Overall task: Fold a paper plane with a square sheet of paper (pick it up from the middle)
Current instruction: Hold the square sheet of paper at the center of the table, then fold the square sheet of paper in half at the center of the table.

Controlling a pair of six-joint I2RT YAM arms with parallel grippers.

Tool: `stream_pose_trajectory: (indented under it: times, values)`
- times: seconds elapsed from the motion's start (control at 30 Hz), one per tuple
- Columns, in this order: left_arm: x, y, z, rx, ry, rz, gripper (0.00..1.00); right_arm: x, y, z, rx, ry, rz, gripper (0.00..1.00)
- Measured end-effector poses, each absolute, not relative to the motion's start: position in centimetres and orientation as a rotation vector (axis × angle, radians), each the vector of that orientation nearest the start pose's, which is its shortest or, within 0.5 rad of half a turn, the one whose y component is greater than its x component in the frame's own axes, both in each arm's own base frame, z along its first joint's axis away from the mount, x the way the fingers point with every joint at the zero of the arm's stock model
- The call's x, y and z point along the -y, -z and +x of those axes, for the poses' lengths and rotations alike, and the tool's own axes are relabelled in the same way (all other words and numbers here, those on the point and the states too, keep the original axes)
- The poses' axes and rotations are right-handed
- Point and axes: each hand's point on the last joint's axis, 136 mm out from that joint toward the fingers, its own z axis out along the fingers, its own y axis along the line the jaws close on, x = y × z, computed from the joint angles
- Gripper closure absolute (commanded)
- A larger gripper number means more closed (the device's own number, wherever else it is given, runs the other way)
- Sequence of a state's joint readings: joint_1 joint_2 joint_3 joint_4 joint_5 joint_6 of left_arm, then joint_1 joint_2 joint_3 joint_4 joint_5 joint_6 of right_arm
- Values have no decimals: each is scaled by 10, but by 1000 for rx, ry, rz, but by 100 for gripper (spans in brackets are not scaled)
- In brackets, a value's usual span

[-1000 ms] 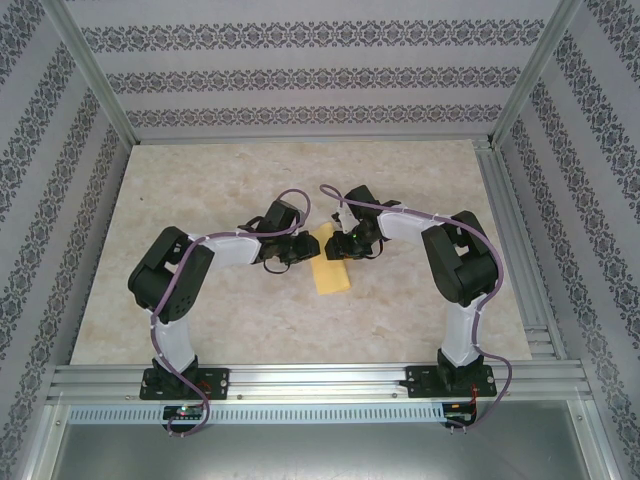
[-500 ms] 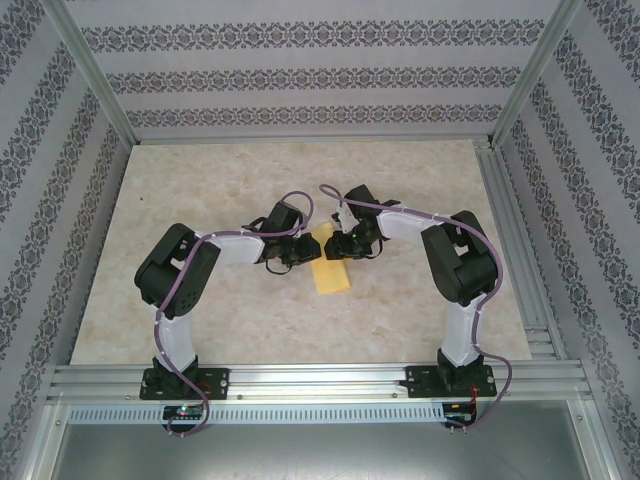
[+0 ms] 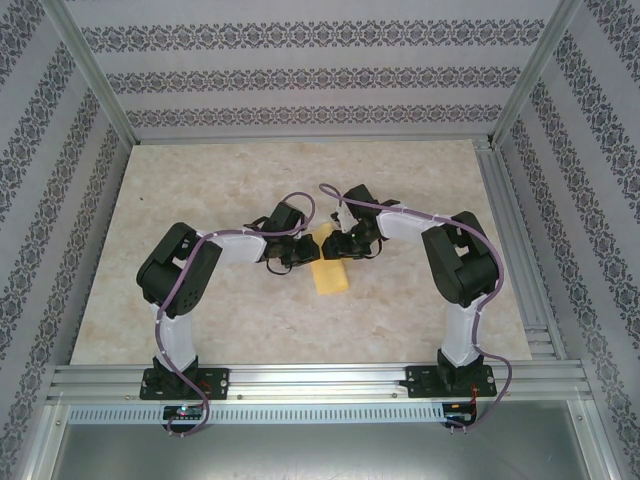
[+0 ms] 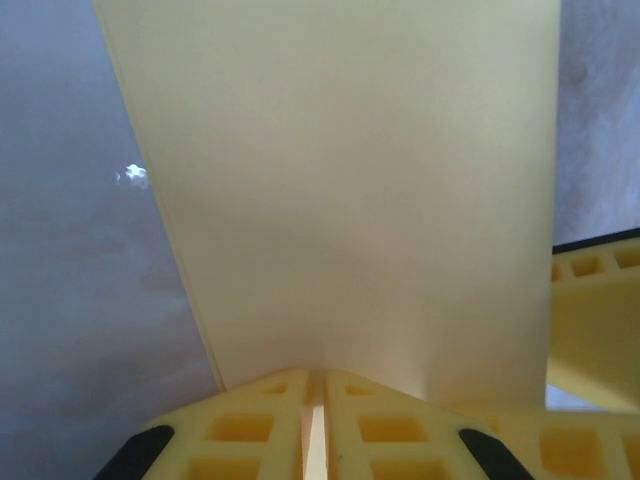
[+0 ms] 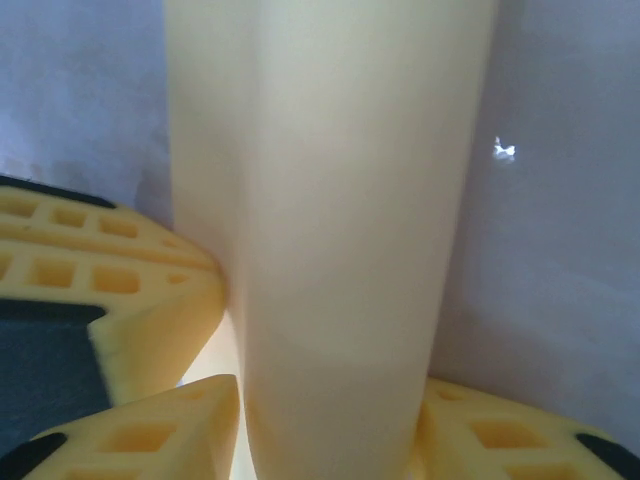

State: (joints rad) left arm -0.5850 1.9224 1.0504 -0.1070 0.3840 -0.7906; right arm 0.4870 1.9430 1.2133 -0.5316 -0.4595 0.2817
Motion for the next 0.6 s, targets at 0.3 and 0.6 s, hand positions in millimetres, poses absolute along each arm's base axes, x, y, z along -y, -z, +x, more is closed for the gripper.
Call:
stream_pose_trajectory:
  times: [0.3, 0.6]
  values:
    - [299, -18, 335, -2771, 946, -117, 88, -233, -86, 342, -2764, -699, -325, 55]
    - [299, -17, 335, -2771, 943, -118, 89, -269, -79, 320, -2788, -853, -418, 81]
